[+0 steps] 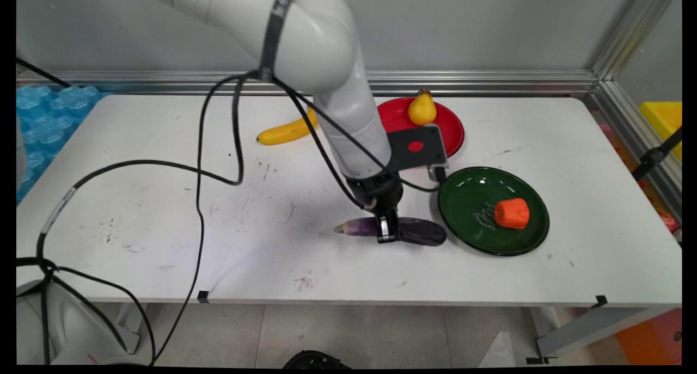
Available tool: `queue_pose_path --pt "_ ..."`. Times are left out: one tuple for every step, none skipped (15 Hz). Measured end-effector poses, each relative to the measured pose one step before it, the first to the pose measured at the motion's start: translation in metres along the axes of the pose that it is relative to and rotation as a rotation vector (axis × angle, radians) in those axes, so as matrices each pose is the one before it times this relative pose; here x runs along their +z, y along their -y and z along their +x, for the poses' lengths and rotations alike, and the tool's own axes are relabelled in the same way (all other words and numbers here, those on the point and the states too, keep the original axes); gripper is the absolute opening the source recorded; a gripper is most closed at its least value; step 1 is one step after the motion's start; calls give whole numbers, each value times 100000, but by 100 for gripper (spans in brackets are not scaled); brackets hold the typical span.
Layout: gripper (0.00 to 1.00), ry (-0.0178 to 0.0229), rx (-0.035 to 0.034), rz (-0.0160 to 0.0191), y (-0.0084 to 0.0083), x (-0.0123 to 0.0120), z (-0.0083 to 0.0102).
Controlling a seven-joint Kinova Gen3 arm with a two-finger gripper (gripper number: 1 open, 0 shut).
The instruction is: Place the picked object on the table
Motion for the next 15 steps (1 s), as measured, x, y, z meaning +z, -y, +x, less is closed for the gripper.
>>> queue_pose_path --pt "0 789 -114 -129 67 757 -53" --pt "0 613 -58 -125 81 621 -43" --pt "0 442 65 -335 112 704 16" --pt "0 319 146 -359 106 667 66" --pt "0 145 142 -223 98 505 87" --pt "0 52 66 -144 73 320 63" --pt "0 32 113 -160 106 436 99" --pt "0 -74 30 -85 81 248 61" --pt "0 -134 94 -111 118 331 91" --pt "0 -172 155 -75 85 181 52" --pt "100 -305 326 -76 158 256 73" --pt "100 -344 286 -24 142 144 47" --pt "100 -341 460 -27 176 71 13" --pt "100 -382 425 -36 146 -10 14" --pt "100 -285 356 -72 80 -78 3"
